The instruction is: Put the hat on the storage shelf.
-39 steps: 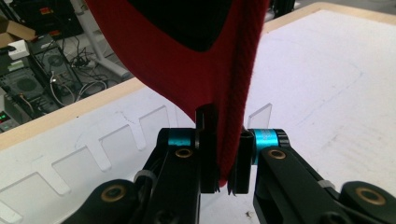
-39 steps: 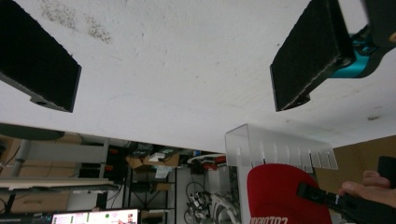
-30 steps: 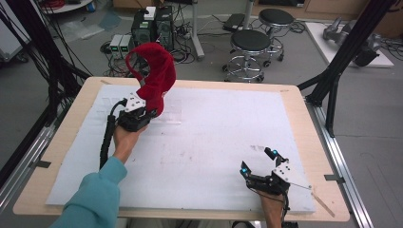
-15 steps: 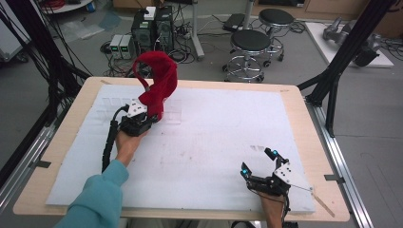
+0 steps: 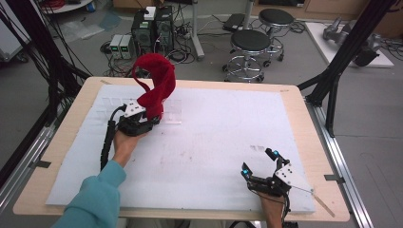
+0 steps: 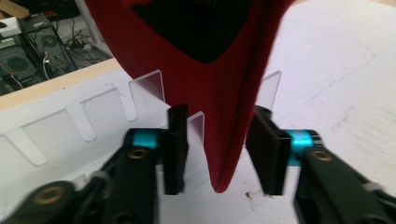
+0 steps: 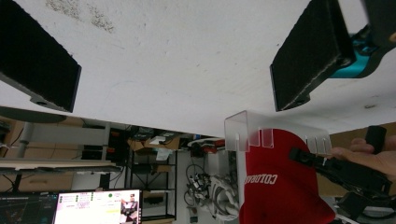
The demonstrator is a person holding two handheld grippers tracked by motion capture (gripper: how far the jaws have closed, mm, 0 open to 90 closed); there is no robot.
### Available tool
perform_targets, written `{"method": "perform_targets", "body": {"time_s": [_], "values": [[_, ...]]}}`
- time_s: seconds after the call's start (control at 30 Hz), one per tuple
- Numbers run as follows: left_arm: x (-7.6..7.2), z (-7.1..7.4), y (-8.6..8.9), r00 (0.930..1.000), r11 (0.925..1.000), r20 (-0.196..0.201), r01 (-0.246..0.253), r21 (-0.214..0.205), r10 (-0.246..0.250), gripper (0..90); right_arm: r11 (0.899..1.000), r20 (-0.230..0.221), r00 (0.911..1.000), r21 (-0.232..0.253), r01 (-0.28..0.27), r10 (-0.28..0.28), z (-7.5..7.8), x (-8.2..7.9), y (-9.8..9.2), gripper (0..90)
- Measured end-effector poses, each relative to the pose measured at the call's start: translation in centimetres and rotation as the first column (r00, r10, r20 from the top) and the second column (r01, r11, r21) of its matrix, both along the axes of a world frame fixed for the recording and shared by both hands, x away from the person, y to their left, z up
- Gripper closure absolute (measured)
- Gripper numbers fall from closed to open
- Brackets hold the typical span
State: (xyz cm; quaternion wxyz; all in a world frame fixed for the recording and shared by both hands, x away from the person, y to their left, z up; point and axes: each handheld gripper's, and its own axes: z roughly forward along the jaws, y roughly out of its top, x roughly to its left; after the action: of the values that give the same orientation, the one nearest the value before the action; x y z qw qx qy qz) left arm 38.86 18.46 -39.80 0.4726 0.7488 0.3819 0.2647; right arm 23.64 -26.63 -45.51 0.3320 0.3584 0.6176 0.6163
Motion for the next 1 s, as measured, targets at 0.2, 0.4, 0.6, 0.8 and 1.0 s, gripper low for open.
{"method": "perform_targets", "body": {"time_s": [0.2, 0.4, 0.6, 0.8, 1.0], "values": [[-2.4, 0.9, 0.9, 0.9971, 0.9973, 0.058, 0.052, -0.053, -0.049, 25.7, 1.000, -0.006, 1.0000, -0.002, 0.001, -0.001, 0.0, 0.1, 0.0, 0.6], [-6.0, 0.7, 4.3, 0.9836, 0.9864, 0.098, 0.156, -0.050, -0.151, 20.4, 1.000, -0.003, 1.0000, -0.003, 0.004, -0.004, 0.0, 0.0, 0.0, 0.6], [-9.6, -1.5, 9.0, 0.9741, 0.9781, 0.136, 0.192, -0.079, -0.180, 20.0, 1.000, -0.004, 1.0000, -0.008, 0.006, -0.006, 0.0, 0.0, 0.1, 0.6], [-12.2, -3.5, 11.9, 0.9651, 0.9768, 0.211, 0.182, -0.114, -0.155, 20.2, 1.000, -0.008, 0.9999, -0.017, 0.011, -0.011, 0.1, 0.1, 0.2, 0.6], [-13.7, -4.3, 13.3, 0.9607, 0.9732, 0.246, 0.171, -0.154, -0.129, 20.1, 1.000, -0.009, 0.9998, -0.019, 0.016, -0.016, 0.1, 0.1, 0.2, 0.6]]}}
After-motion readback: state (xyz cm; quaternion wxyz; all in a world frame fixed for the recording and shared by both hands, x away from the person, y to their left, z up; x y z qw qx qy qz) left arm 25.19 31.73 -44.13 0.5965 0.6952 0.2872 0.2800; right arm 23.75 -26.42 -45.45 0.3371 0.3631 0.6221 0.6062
